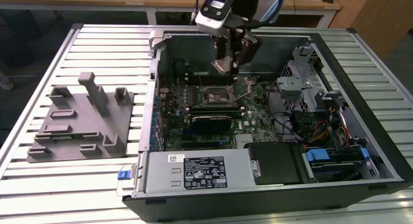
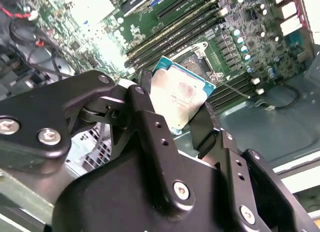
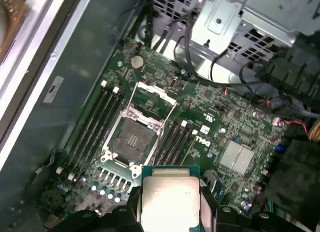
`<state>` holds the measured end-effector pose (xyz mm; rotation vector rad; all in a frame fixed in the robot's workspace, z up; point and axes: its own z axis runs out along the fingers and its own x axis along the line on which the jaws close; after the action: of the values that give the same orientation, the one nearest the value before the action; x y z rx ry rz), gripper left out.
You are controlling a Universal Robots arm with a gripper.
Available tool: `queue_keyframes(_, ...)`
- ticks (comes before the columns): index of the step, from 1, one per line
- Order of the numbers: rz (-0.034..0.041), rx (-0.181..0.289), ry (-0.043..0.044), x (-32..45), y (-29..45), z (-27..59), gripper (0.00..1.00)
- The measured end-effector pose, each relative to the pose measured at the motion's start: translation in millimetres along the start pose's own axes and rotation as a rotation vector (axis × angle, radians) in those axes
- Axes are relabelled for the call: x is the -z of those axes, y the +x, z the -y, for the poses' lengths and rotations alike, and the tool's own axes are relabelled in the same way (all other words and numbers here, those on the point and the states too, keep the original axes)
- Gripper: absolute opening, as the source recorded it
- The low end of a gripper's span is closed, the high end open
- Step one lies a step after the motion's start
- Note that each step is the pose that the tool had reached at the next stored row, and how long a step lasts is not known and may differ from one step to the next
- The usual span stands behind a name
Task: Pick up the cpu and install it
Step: 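Place the cpu into insertion slot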
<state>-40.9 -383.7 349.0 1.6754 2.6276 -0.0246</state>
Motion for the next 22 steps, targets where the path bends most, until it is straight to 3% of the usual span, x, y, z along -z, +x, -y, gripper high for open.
queue_keyframes(11,0.004,-0.188,0.0023,-10.9,0.4,0.1,0.54)
queue_keyframes(14,0.0123,-0.206,-0.0057,-13.4,0.8,0.8,0.54)
queue_keyframes(18,0.021,-0.234,-0.0064,-18.0,1.6,2.1,0.54)
queue_keyframes(22,0.0313,-0.253,-0.017,-21.9,3.1,5.0,0.54)
